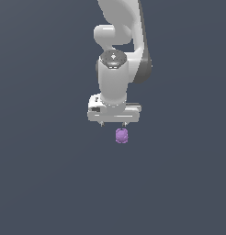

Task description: Pick up the object and move it to a goal position.

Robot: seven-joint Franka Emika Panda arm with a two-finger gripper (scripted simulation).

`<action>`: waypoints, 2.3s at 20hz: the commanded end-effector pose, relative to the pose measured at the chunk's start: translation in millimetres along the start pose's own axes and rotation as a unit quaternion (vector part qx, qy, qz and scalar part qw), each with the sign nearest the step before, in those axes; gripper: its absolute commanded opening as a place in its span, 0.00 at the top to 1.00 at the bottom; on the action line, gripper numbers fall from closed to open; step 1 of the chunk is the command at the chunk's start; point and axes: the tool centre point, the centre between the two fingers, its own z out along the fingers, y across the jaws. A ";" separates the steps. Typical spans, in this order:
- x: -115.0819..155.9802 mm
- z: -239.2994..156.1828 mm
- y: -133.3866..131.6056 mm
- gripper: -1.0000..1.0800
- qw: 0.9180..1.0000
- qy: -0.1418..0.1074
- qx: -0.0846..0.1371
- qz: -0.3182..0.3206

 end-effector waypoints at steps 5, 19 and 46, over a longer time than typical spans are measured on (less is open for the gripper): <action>2.2 -0.2 1.1 0.04 1.000 0.002 -0.002 -0.007; 5.3 8.7 -1.1 0.04 1.000 0.007 -0.007 -0.023; -28.9 110.1 -43.8 0.04 1.000 -0.007 -0.003 -0.016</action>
